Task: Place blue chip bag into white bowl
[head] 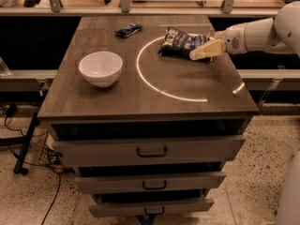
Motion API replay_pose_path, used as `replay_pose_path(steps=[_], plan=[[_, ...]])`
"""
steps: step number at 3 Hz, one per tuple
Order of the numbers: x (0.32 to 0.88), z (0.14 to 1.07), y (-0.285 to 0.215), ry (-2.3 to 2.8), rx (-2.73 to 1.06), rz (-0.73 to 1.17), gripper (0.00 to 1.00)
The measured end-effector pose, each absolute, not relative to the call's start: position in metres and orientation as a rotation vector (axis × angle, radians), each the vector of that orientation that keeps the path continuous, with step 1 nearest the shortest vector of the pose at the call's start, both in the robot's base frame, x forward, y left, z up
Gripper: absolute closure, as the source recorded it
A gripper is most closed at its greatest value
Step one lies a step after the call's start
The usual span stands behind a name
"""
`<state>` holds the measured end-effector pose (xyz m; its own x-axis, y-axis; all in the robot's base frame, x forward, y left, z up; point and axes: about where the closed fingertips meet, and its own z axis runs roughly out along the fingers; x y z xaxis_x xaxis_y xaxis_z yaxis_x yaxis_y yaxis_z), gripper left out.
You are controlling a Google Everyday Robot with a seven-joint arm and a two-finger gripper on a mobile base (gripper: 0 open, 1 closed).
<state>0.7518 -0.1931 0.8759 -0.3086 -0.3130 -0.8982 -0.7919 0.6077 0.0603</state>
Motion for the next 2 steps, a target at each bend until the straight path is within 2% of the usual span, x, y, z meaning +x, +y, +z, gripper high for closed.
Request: replay_pose_path(steps=[2], plan=[[0.78, 0.865, -0.196, 1.86, -0.867, 0.564, 0.0]])
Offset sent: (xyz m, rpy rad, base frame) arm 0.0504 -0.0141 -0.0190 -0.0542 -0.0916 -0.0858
